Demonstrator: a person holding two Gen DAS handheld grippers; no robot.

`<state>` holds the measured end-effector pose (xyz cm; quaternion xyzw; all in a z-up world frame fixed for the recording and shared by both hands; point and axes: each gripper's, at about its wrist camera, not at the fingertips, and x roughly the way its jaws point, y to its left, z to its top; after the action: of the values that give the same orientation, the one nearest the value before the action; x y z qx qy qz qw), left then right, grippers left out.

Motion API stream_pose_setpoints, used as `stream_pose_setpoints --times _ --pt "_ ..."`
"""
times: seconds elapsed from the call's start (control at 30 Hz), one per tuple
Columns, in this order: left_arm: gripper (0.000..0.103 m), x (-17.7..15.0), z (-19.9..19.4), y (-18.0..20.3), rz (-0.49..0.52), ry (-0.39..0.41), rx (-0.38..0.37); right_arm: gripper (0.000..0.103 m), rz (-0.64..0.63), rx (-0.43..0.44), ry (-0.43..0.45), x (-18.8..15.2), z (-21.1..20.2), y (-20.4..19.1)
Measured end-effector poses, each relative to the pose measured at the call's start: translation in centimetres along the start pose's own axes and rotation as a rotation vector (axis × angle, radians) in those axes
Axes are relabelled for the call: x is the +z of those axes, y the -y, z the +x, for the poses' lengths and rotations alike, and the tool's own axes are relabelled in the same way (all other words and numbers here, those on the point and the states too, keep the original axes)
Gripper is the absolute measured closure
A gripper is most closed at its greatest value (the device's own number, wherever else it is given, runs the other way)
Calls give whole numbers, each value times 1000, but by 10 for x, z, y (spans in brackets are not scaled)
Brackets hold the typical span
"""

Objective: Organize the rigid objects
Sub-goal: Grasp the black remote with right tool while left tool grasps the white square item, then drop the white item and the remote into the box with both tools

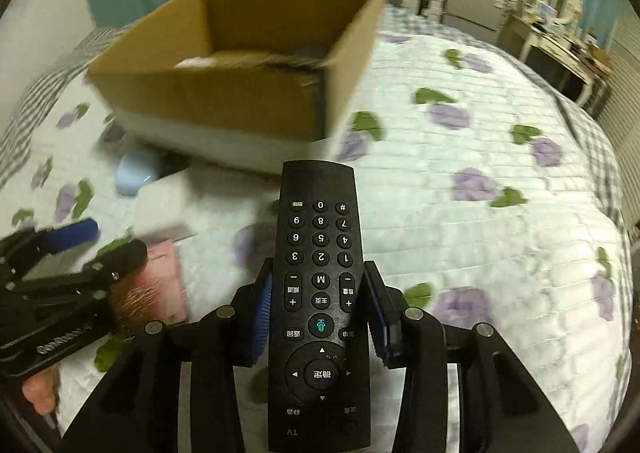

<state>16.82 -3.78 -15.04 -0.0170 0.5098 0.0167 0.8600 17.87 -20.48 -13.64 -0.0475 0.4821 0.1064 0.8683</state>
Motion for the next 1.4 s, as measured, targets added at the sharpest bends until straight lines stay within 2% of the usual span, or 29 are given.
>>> stream_pose_setpoints --times 0.1,0.2,0.47,0.6,0.7,0.73,0.9,1.1,1.4 --pt "35 8 12 10 11 -11 2 62 54 3 3 8 2 21" --pt "35 16 21 16 -5 -16 -9 62 70 9 -6 11 6 22" --pt "34 32 47 23 -104 -37 72 62 54 15 -25 14 18 18" --pt "34 31 47 26 -86 -10 82 62 57 16 -31 14 20 19" --pt "39 27 42 26 -65 -11 63 62 58 15 -27 15 22 20" --pt "42 24 39 24 -60 -12 57 62 59 13 -24 16 21 20" --pt "44 15 25 21 -30 -10 29 62 70 8 -6 13 11 20" --pt "44 -7 -19 0 -4 22 -25 62 80 -1 35 10 -17 15" --pt "44 -11 -91 -21 22 132 -83 62 68 -13 116 18 -75 5"
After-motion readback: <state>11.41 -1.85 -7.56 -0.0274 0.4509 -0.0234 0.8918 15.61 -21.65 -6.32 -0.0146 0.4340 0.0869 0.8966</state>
